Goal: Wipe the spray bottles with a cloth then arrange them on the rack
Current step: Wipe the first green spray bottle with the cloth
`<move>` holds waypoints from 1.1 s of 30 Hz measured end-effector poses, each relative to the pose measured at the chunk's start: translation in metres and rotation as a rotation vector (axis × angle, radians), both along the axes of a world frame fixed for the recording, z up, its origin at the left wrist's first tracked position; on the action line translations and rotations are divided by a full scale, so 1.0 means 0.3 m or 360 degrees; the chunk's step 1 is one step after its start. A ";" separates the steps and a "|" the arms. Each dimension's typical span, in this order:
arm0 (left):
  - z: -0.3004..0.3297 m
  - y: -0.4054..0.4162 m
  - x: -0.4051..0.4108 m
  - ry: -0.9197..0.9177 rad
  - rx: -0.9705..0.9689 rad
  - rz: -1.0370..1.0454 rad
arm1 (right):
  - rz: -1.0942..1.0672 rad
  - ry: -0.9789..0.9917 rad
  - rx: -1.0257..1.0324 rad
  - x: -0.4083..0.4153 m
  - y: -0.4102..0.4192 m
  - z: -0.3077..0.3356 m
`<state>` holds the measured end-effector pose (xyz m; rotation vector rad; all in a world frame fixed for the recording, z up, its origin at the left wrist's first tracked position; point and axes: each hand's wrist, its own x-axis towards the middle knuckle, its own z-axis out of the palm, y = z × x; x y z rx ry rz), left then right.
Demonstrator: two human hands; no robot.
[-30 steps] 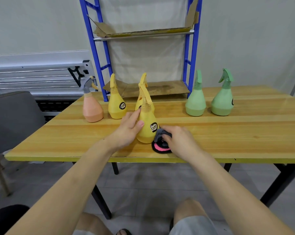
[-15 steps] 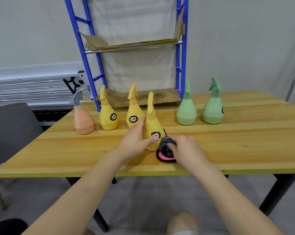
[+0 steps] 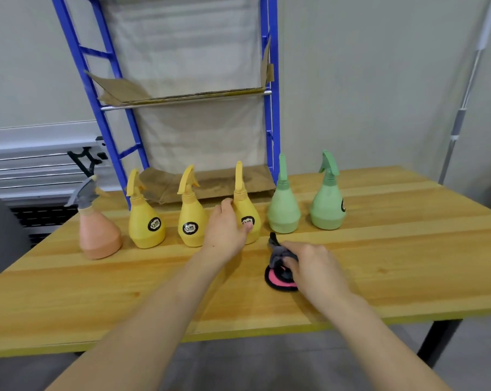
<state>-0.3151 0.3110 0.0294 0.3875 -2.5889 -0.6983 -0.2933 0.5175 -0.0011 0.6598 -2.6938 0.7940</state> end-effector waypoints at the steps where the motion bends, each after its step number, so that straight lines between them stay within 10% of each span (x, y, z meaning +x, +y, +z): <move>1: 0.000 -0.001 -0.014 0.0005 0.0000 0.0005 | -0.0009 0.0017 0.0016 0.003 -0.002 -0.002; 13: 0.021 -0.005 -0.084 0.0033 0.0170 0.0022 | -0.0109 -0.0010 0.0059 0.017 -0.002 0.014; 21: 0.055 0.080 0.002 0.0694 0.0103 -0.0162 | -0.0187 0.0105 0.0061 0.029 0.043 0.006; 33: 0.210 0.244 -0.208 0.0363 0.0398 -0.0128 | -0.0211 0.0069 0.0014 0.019 0.055 -0.008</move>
